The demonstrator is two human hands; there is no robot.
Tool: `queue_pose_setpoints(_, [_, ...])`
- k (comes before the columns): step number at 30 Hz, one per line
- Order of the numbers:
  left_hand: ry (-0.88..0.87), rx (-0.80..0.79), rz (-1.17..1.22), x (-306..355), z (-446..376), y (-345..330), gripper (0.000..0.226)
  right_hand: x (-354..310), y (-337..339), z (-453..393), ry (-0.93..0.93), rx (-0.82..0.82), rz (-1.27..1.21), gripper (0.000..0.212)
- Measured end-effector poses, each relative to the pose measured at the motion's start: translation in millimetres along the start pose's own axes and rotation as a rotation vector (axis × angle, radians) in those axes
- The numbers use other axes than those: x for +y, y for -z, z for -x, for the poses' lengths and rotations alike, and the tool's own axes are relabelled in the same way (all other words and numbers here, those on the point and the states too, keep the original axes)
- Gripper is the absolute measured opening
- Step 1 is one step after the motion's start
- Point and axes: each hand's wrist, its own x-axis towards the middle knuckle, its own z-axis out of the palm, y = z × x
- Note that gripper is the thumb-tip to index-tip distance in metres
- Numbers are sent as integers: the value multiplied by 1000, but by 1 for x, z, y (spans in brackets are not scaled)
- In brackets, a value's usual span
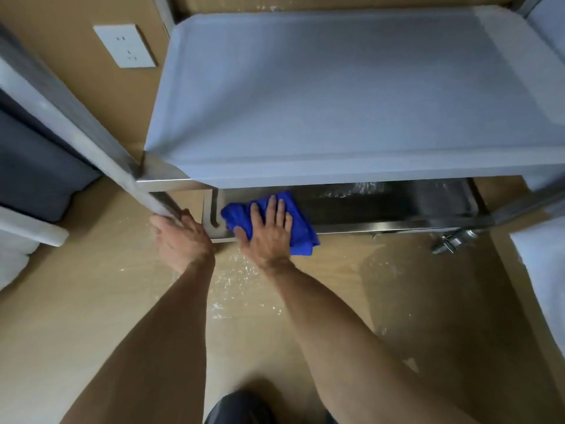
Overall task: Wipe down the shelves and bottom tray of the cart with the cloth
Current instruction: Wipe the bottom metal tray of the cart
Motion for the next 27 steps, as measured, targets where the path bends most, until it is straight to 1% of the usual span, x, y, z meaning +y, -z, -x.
queue_pose_setpoints(2, [-14, -29, -60, -3, -4, 5, 31, -49, -15, -1, 112, -90, -9, 66])
queue_pose_setpoints(4, [10, -42, -65, -3, -11, 6, 31, -72, -24, -2, 132, -122, -7, 61])
queue_pose_setpoints(7, [73, -63, -100, 4, -13, 6, 35, -62, -21, -1, 147, -126, 4, 62])
queue_pose_setpoints(10, [121, -63, -73, 12, -5, 4, 37, -29, -14, 9, 92, -49, -5, 67])
queue_pose_setpoints(14, [144, -22, -73, 14, 3, -3, 40, 48, -3, 32, -95, 80, -37, 64])
queue_pose_setpoints(17, [112, 15, -64, 13, 6, -8, 42, 122, 15, 34, -352, 182, -79, 69])
queue_pose_setpoints(20, [95, 53, -52, 8, 8, -14, 42, 197, 41, 25, -639, 323, -141, 72])
queue_pose_setpoints(22, [48, 72, -59, 3, 7, -17, 42, 246, 64, 15, -773, 294, -152, 70])
queue_pose_setpoints(24, [-12, 77, -74, -5, 3, -18, 40, 280, 82, 3, -829, 237, -150, 67])
queue_pose_setpoints(27, [-79, 75, -95, -11, -2, -19, 37, 287, 88, -15, -866, 212, -110, 69])
